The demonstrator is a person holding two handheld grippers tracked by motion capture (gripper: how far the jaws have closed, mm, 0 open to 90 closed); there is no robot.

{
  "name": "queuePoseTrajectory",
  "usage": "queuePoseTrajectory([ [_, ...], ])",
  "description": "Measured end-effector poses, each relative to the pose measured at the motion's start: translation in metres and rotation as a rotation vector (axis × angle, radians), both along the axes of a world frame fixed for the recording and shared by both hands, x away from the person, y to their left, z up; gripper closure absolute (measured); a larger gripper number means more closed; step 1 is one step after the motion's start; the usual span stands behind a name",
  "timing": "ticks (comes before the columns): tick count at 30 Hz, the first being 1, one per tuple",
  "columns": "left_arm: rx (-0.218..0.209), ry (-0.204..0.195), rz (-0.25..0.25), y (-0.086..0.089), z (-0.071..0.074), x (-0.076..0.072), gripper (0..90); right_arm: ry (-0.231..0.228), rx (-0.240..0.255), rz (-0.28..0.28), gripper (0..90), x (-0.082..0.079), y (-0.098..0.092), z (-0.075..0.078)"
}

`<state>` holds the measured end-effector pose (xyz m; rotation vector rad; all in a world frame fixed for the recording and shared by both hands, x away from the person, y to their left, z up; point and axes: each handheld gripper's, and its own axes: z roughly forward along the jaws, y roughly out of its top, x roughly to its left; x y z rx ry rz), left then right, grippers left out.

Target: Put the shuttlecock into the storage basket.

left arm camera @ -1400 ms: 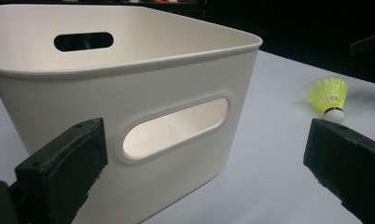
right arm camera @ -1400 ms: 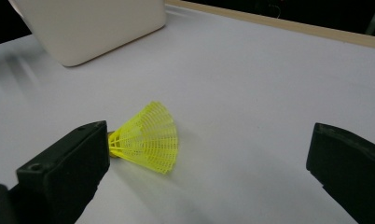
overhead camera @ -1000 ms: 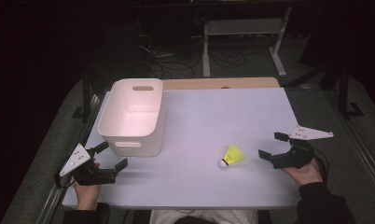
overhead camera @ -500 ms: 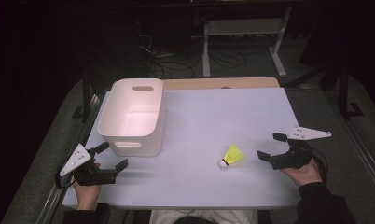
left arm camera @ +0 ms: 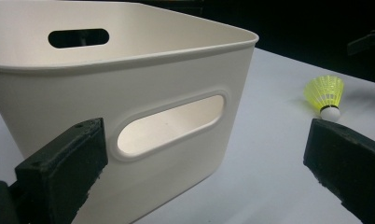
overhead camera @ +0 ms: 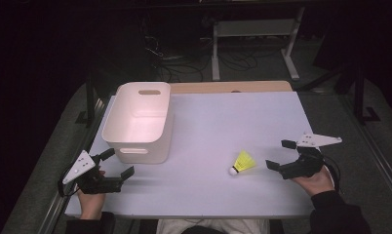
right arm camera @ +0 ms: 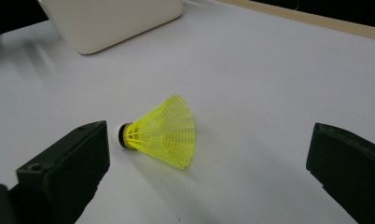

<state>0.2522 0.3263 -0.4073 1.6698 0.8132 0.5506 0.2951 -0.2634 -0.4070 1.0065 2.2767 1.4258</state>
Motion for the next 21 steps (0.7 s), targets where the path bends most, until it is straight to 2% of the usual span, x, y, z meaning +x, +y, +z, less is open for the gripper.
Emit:
queuePoseTrajectory([
  [21, -0.001, 0.0, -0.004, 0.0, 0.0, 0.0, 0.0, 0.01, -0.055, 0.111, 0.0, -0.006, 0.022, 0.002],
])
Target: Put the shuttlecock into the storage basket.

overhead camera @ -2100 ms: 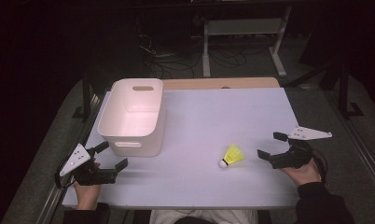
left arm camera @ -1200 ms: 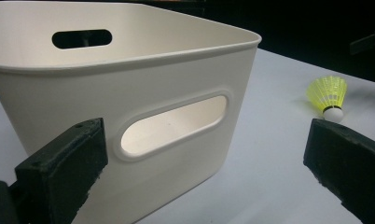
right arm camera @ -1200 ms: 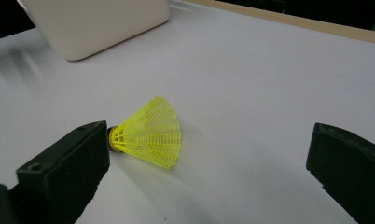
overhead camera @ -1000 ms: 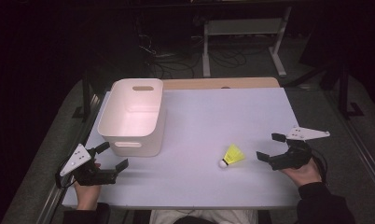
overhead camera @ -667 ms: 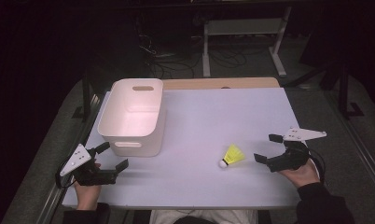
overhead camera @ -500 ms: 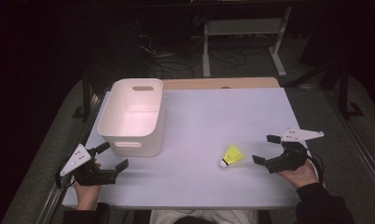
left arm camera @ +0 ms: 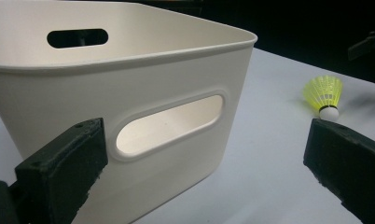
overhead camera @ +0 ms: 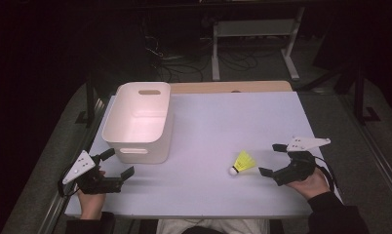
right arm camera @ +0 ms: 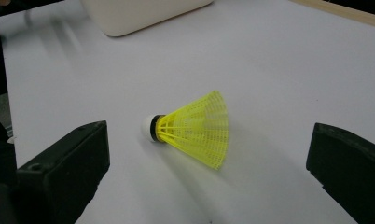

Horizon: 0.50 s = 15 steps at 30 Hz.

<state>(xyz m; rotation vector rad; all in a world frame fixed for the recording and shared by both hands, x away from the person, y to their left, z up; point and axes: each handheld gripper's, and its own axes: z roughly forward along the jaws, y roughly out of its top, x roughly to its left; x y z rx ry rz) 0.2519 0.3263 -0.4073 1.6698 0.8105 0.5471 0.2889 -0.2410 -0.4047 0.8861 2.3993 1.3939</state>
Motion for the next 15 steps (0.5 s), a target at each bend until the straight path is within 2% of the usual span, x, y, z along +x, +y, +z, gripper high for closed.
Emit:
queuePoseTrajectory([
  [15, -0.002, 0.0, -0.003, 0.0, 0.0, 0.0, 0.0, 0.014, -0.039, 0.066, 0.0, -0.004, 0.013, -0.001],
])
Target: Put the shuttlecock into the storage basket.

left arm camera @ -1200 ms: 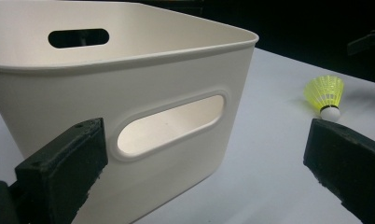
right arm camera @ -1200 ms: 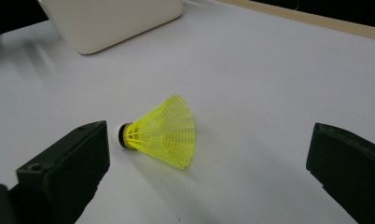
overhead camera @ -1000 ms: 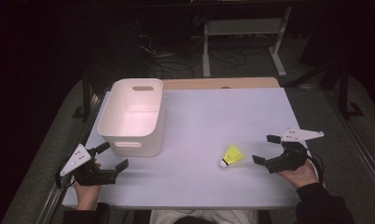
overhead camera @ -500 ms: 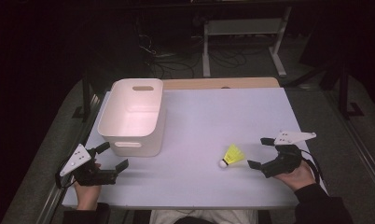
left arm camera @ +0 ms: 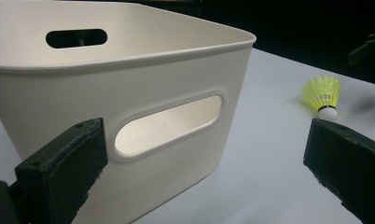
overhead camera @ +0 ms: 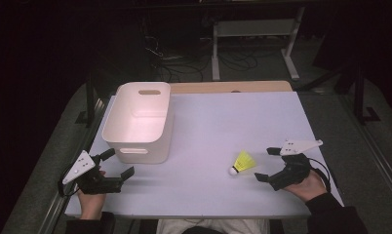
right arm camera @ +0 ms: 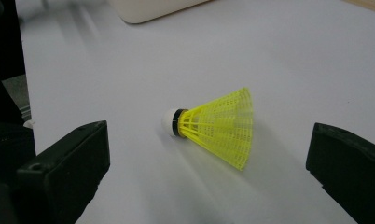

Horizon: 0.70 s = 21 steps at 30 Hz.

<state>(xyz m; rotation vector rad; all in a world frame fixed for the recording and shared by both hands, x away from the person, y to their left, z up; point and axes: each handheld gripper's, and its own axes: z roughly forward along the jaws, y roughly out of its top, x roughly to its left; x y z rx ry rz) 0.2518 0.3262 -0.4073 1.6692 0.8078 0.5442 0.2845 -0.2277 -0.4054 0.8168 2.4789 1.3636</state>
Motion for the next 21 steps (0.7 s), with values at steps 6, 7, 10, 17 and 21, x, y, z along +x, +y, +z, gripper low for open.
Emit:
queuePoseTrajectory([
  [6, 0.001, 0.001, -0.003, 0.0, 0.0, 0.0001, 0.0, 0.032, -0.015, 0.046, 5.0, 0.0003, 0.0034, -0.0013],
  [7, 0.001, 0.001, -0.003, 0.0, 0.0, 0.0001, 0.0, 0.032, -0.015, 0.046, 5.0, 0.0003, 0.0034, -0.0013],
  [10, 0.0, 0.002, -0.004, -0.0001, 0.0, -0.0001, 0.0, 0.052, -0.015, 0.067, 8.8, 0.0007, 0.0038, -0.0019],
  [17, 0.0, 0.003, -0.005, -0.0002, -0.0001, 0.0, 0.0, 0.077, -0.036, 0.08, 15.8, 0.0018, 0.0057, -0.0024],
  [21, -0.003, 0.004, -0.005, -0.0005, -0.0002, 0.0, 0.0, 0.088, -0.04, 0.08, 20.5, 0.003, 0.0055, -0.0028],
])
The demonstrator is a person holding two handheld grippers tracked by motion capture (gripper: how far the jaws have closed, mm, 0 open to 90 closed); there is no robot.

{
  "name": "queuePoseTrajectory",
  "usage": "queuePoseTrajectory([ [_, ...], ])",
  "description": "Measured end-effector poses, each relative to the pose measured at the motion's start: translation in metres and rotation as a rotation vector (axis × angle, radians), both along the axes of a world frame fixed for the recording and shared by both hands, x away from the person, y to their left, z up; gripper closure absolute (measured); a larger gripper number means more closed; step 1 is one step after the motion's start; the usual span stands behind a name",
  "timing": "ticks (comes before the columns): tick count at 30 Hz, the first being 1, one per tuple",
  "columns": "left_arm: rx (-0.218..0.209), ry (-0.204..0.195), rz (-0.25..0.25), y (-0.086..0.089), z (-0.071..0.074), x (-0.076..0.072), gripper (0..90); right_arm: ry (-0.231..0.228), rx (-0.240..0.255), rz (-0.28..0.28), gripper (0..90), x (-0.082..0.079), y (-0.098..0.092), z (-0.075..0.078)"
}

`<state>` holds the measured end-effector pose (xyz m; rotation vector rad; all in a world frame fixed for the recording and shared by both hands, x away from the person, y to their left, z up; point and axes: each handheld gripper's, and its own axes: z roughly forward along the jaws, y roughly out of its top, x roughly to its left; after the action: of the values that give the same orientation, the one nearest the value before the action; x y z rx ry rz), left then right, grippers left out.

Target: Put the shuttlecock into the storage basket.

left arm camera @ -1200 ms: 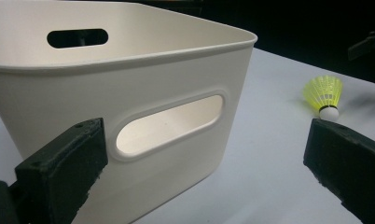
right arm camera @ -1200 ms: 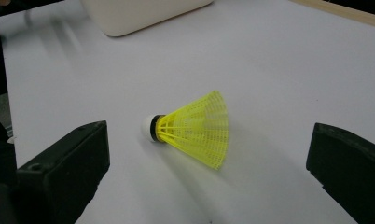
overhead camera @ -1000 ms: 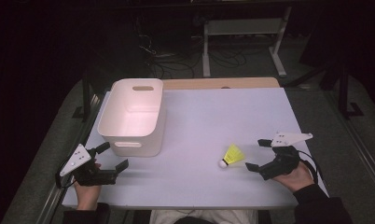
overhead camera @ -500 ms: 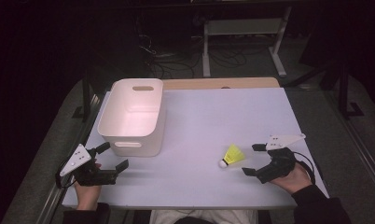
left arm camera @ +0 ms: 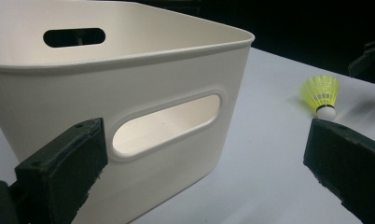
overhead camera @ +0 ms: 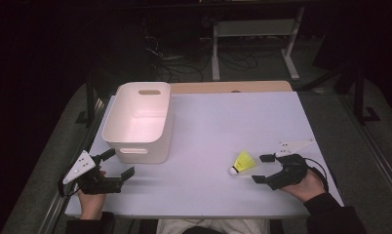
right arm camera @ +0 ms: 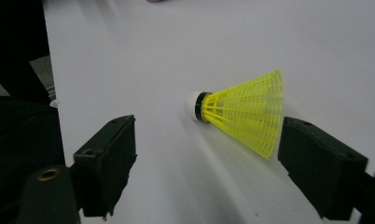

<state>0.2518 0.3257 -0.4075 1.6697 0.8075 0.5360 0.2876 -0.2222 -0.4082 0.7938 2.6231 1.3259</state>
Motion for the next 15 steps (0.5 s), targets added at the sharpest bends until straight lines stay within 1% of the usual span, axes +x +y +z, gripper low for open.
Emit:
queuePoseTrajectory([
  [2, 0.0, 0.0, 0.0, 0.0, 0.0, -0.0001, 0.0, 0.005, -0.003, 0.001, 21.2, 0.0005, 0.0004, -0.0005],
  [3, 0.001, -0.002, 0.0, 0.0002, 0.0001, -0.0002, 0.0, 0.012, -0.02, 0.003, 23.9, 0.0021, 0.0022, -0.0027],
  [4, 0.001, -0.002, 0.0, 0.0002, 0.0001, -0.0002, 0.0, 0.012, -0.02, 0.003, 23.9, 0.0021, 0.0022, -0.0027],
  [5, 0.001, -0.002, 0.0, 0.0002, 0.0001, -0.0002, 0.0, 0.022, -0.03, 0.007, 27.2, 0.0034, 0.0036, -0.0043],
  [7, 0.001, -0.002, 0.0, 0.0002, 0.0001, -0.0002, 0.0, 0.012, -0.037, 0.012, 32.2, 0.0035, 0.0047, -0.0046],
  [8, 0.0, -0.001, 0.001, 0.0001, 0.0001, -0.0003, 0.0, 0.012, -0.037, 0.012, 32.2, 0.0035, 0.0047, -0.0046],
  [9, 0.0, -0.001, 0.001, 0.0001, 0.0001, -0.0003, 0.0, 0.01, -0.03, 0.013, 37.6, 0.0032, 0.005, -0.0037],
  [11, 0.0, -0.001, 0.001, 0.0002, 0.0001, -0.0003, 0.0, 0.007, -0.032, -0.001, 44.5, 0.0035, 0.0048, -0.0034],
  [12, 0.0, -0.001, 0.001, 0.0002, 0.0001, -0.0003, 0.0, 0.007, -0.032, -0.001, 44.5, 0.0035, 0.0048, -0.0034],
  [13, 0.0, -0.001, 0.001, 0.0002, 0.0001, -0.0004, 0.0, 0.016, -0.035, -0.008, 52.2, 0.0049, 0.0042, -0.0044],
  [14, 0.0, -0.001, 0.001, 0.0002, 0.0001, -0.0004, 0.0, 0.016, -0.035, -0.008, 52.2, 0.0049, 0.0042, -0.0044],
  [15, 0.0, -0.001, 0.001, 0.0002, 0.0001, -0.0004, 0.0, 0.02, -0.038, -0.008, 55.1, 0.0052, 0.0042, -0.0046],
])
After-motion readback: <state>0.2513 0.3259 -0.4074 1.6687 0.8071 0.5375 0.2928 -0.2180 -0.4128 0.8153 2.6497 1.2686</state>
